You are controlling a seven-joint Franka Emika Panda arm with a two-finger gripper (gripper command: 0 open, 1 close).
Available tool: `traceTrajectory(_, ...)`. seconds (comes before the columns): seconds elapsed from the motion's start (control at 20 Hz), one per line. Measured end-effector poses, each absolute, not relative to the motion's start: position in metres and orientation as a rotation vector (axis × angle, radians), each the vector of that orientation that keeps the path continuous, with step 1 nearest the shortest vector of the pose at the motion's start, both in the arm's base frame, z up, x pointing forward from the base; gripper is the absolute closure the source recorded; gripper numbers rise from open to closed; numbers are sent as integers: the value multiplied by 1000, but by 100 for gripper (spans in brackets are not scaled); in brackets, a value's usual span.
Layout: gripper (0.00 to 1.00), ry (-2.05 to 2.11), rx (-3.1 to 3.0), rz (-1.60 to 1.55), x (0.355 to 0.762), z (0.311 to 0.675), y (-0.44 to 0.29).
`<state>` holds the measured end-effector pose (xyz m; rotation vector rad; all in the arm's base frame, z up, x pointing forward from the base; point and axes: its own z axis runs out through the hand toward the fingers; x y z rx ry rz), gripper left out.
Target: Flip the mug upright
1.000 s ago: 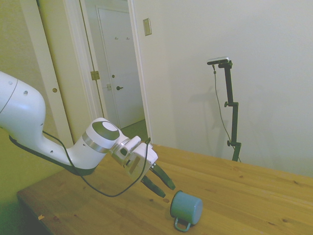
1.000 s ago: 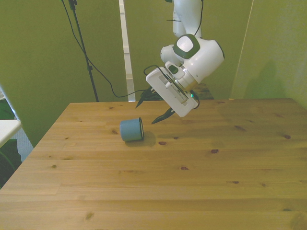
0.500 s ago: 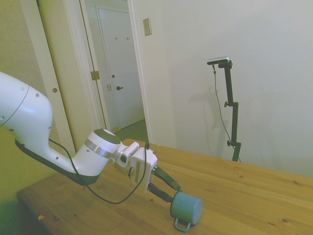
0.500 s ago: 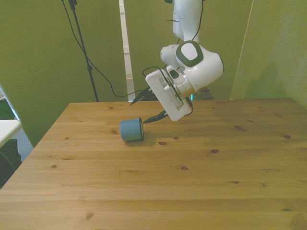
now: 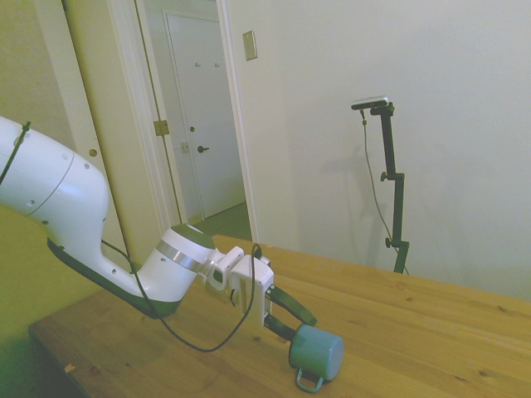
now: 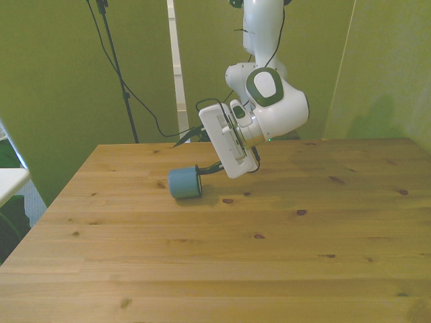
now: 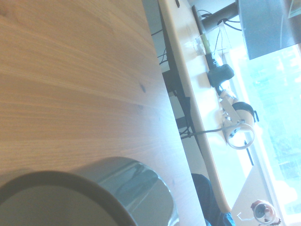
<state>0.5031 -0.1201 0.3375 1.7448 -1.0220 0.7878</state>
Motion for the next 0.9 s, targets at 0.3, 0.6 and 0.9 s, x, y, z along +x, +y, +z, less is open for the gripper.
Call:
traceTrajectory(0.3, 100, -1044, 1714, 793, 508, 334, -128)
traceTrajectory(0.6, 100, -1049, 1709, 794, 508, 333, -128)
traceTrajectory(0.9, 100, -1048, 1709, 794, 508, 332, -128)
